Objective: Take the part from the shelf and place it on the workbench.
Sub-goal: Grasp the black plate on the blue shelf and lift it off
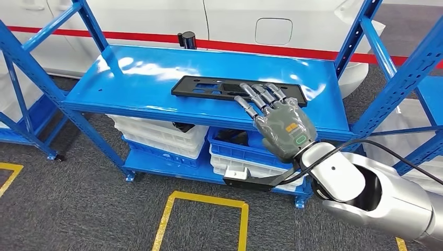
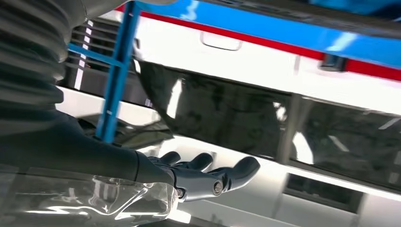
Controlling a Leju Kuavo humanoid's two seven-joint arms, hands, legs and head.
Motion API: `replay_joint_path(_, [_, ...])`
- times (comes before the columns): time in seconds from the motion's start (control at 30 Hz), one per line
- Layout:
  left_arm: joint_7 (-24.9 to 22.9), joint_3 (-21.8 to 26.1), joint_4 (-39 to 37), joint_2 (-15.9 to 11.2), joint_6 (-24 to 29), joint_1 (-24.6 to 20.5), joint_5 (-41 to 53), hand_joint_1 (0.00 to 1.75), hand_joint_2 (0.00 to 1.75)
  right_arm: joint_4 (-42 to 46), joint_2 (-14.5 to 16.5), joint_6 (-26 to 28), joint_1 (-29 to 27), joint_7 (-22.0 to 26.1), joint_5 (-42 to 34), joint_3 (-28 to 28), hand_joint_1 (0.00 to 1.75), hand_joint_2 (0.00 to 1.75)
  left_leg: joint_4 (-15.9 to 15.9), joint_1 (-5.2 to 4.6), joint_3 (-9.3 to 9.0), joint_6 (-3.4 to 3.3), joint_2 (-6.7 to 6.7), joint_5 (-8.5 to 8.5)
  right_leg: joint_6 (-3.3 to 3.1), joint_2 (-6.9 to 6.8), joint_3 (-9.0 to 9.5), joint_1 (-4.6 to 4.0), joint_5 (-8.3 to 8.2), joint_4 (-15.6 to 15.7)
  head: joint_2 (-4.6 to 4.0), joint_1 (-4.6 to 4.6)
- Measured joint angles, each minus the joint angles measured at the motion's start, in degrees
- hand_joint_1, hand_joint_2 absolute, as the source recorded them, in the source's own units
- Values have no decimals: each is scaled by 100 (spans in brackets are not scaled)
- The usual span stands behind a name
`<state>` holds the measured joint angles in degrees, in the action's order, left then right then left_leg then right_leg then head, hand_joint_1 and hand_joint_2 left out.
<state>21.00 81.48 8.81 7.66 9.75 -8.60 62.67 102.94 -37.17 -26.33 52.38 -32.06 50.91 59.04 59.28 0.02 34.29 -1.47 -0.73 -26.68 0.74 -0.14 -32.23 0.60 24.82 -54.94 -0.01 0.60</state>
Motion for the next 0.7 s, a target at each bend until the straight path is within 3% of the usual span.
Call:
replay_joint_path(0.07, [1,1,-2,5,-52,4,5,0,0,-119,12,8,-58,-119,8,-11,0,175,825,16,389,51,13,-358,-21,-5,-4,-1,2,-2,1,-17])
replay_joint_path(0.1, [7,2,-2,5,-92,8,6,0,0,-180,16,10,-98,-165,12,-16,0,175,1172,22,564,65,15,-462,-23,-6,-5,-2,2,-3,0,-19])
replay_joint_path(0.13, [14,2,-2,5,-139,13,7,0,0,-238,16,14,-135,-200,14,-24,0,175,1316,23,650,69,17,-459,-22,-5,-5,-2,4,-4,0,-21])
replay_joint_path(0.17, [22,2,-2,5,-193,16,8,0,0,-289,16,17,-163,-225,14,-33,0,175,1236,24,628,64,18,-356,-21,-3,-1,-2,6,-5,0,-22])
replay_joint_path(0.27, [54,4,-2,3,-390,8,21,0,0,-424,16,20,-213,-268,1,-87,0,175,55,9,103,0,20,215,6,7,15,-17,23,-9,0,-23])
replay_joint_path(0.33, [68,9,-2,-1,-497,5,34,0,0,-502,14,19,-251,-278,-20,-137,0,175,-412,-16,-105,-46,20,351,41,11,6,-39,32,-10,0,-20])
replay_joint_path(0.47, [68,33,-2,-1,-620,8,72,0,0,-629,3,19,-308,-285,-54,-227,0,175,-481,-9,-136,-151,15,372,154,12,-40,-26,127,-126,1,-15])
replay_joint_path(0.53, [67,37,-2,-2,-669,4,95,0,0,-695,-9,17,-337,-287,-74,-268,0,175,-501,9,-160,-206,17,374,201,13,-283,-10,419,-666,0,-6])
replay_joint_path(0.6, [62,42,-2,-3,-699,5,110,0,0,-761,-21,13,-395,-289,-105,-284,0,175,-501,8,-168,-237,20,358,236,12,-685,2,731,-1453,0,0])
replay_joint_path(0.63, [55,45,-2,-3,-713,7,119,0,0,-790,-25,9,-427,-290,-121,-285,0,175,-500,8,-172,-241,19,351,248,12,-814,10,766,-1676,0,0])
replay_joint_path(0.67, [46,46,-2,-2,-726,10,129,0,0,-814,-27,1,-450,-292,-137,-291,0,175,-498,10,-180,-240,17,344,257,11,-835,17,691,-1675,1,0])
replay_joint_path(0.7, [39,48,-2,-2,-739,12,139,0,0,-832,-27,-12,-460,-294,-151,-302,0,175,-496,15,-195,-231,14,335,260,11,-733,26,519,-1436,1,2])
